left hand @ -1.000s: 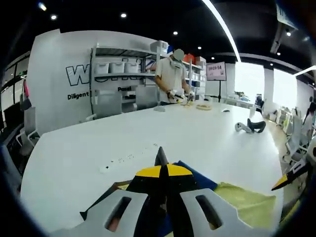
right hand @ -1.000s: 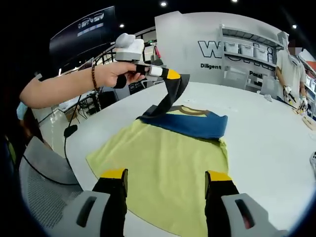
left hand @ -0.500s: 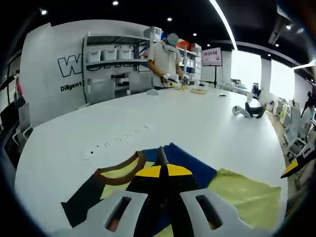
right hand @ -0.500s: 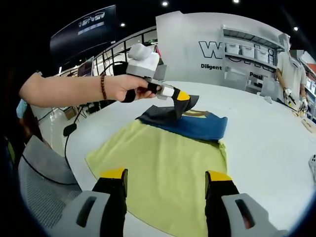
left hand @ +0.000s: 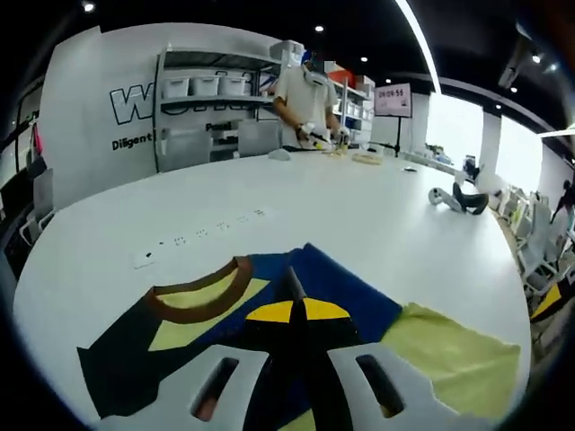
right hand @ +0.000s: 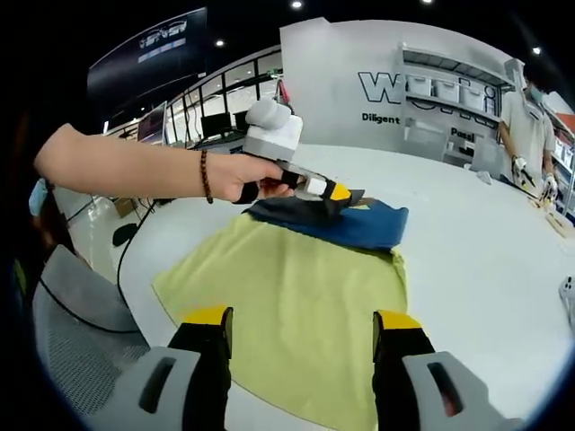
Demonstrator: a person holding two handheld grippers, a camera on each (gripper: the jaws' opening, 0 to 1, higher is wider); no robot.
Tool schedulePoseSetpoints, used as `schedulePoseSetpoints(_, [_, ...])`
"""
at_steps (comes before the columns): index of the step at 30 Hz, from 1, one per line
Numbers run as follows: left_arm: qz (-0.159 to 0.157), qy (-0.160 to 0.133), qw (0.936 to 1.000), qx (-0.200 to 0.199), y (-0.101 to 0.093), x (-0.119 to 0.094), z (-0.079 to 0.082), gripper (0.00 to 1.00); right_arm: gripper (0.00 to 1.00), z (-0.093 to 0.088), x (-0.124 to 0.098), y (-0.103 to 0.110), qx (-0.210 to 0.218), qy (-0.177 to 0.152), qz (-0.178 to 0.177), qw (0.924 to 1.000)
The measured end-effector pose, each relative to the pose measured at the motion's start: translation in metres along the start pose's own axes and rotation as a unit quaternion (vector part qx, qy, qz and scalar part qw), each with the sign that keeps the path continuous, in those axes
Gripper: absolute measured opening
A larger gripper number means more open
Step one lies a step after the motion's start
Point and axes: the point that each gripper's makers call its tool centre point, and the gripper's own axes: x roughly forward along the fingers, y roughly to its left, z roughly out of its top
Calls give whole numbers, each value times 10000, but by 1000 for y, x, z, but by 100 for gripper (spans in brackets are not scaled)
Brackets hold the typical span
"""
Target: Fold the garment on the visible template until the final outline fits inside the template.
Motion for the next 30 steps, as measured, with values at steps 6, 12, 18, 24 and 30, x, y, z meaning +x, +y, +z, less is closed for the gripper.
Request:
schedulePoseSetpoints(6, [125, -155, 9993, -301, 2, 12, 2, 0, 60, -3, 0, -4, 48, 25, -40, 10000])
schedulePoseSetpoints(12, [198, -361, 9970, -661, 6, 18, 5, 0, 60, -5, 1, -6, 60, 53, -49, 10000])
schedulePoseSetpoints(18, [138, -741, 9938, -821, 2, 20, 13, 0, 60, -7, 2, -8, 72, 77, -49, 9999])
schedulePoseSetpoints(24, [98, -405, 9975, -578, -7, 27, -5, 0, 60, -6, 4, -9, 30, 85, -41, 10000])
schedulePoseSetpoints(30, [89, -252, 9982, -544, -9, 35, -16, 0, 60, -6, 3, -10, -23, 127, -57, 9999])
